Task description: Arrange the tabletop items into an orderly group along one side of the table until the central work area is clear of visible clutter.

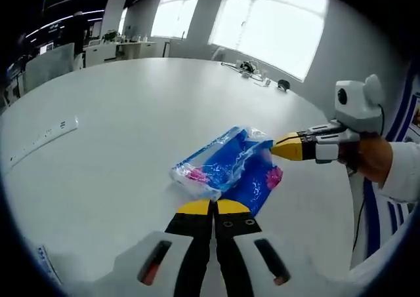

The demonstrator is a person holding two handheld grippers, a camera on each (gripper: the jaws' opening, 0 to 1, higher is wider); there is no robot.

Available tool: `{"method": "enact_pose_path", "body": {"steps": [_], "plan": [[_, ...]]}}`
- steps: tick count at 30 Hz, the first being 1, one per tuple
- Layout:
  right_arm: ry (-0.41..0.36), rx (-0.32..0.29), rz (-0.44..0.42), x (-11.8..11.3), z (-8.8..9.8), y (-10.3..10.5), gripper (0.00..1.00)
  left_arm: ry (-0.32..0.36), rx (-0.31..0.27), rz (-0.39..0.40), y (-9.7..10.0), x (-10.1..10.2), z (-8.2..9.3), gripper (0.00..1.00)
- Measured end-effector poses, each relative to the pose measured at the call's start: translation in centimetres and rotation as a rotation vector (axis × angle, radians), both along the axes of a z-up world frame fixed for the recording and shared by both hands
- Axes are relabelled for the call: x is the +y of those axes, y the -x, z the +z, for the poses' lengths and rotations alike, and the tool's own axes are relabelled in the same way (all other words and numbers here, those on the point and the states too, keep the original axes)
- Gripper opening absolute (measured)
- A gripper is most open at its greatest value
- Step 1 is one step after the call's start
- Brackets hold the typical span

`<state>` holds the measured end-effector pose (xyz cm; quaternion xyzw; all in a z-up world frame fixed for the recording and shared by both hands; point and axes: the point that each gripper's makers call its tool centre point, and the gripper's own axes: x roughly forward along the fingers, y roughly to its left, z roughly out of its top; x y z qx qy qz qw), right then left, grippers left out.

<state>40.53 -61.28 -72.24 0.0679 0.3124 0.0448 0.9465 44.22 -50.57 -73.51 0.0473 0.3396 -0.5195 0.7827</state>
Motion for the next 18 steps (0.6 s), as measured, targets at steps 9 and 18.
{"method": "enact_pose_path", "body": {"steps": [9, 18], "plan": [[-0.001, 0.003, 0.008, 0.16, -0.46, -0.04, 0.0, -0.003, 0.013, 0.009, 0.12, 0.06, -0.61, 0.0], [0.006, 0.012, 0.005, 0.04, -0.86, 0.1, 0.0, 0.004, 0.019, 0.029, -0.1, 0.17, -0.8, 0.0]]}}
